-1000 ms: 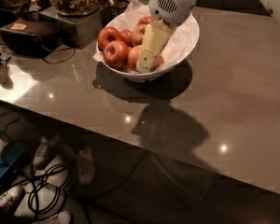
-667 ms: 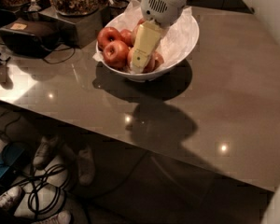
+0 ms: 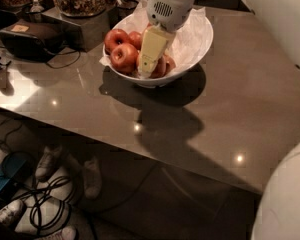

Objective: Pick apple from white bowl

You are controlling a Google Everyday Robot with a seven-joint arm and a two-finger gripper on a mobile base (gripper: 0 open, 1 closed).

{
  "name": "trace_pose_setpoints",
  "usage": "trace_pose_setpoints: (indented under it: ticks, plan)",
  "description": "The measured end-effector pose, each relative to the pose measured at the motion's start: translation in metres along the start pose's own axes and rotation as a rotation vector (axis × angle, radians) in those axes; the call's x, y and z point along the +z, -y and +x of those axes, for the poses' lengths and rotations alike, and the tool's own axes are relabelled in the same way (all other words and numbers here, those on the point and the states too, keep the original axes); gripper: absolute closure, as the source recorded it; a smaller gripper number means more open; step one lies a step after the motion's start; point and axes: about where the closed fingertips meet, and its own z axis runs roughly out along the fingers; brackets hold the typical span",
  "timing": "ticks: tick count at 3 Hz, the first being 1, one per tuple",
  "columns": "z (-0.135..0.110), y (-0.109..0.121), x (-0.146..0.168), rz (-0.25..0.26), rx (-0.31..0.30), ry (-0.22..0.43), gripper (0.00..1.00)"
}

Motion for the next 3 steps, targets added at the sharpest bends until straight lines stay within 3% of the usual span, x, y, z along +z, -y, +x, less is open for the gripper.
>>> trace_pose_setpoints:
  ticks: [3]
  plan:
    - [-0.001,0.009,0.019,-0.026,0.032,-0.028,0.29]
